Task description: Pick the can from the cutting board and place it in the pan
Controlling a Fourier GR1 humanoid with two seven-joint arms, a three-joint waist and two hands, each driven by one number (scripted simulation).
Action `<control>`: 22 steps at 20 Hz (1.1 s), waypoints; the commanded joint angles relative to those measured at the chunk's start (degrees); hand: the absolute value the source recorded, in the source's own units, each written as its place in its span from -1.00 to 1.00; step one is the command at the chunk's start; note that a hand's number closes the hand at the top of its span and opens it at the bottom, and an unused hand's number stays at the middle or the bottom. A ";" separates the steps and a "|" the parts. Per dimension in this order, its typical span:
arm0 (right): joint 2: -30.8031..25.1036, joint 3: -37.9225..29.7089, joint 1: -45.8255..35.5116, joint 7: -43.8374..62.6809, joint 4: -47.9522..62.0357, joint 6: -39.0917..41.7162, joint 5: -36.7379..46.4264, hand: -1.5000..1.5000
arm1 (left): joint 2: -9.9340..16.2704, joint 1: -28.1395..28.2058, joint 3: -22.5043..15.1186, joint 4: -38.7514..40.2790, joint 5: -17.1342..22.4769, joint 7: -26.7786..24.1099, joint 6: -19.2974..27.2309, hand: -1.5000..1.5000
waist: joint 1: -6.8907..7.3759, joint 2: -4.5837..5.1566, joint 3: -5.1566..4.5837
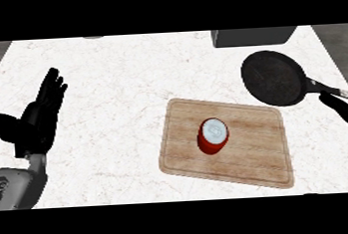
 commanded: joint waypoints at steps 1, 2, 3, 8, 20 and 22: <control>-1.91 -0.39 -8.31 15.66 -6.21 5.72 -1.02 -1.00 | -1.20 -2.13 0.90 4.09 -0.87 -1.34 -1.71 0.00 | 0.82 0.34 0.08; -3.06 -0.44 -13.52 19.51 -4.76 7.29 -1.88 -1.00 | -1.15 -1.75 -0.51 -0.35 -0.52 1.79 -1.35 0.00 | 1.69 0.34 0.06; -5.05 -2.52 -16.04 21.29 -5.04 9.72 -4.31 -1.00 | -2.47 -0.03 -0.93 0.57 -1.70 -1.56 -0.74 0.00 | 1.68 0.34 0.04; 3.60 7.55 -29.67 29.23 1.38 11.41 0.92 -1.00 | -3.37 -0.30 0.63 2.80 -3.04 -2.04 -2.64 0.00 | 1.67 0.37 0.11; 18.06 15.56 -35.16 36.12 6.23 15.96 3.39 -1.00 | -5.41 -3.83 4.03 3.10 -5.55 1.89 -2.77 0.00 | 0.64 0.18 0.18; 21.48 17.42 -38.10 37.86 11.59 14.56 6.14 -1.00 | -4.06 0.50 4.83 1.43 -4.29 -0.75 -5.89 0.00 | 1.25 0.19 0.15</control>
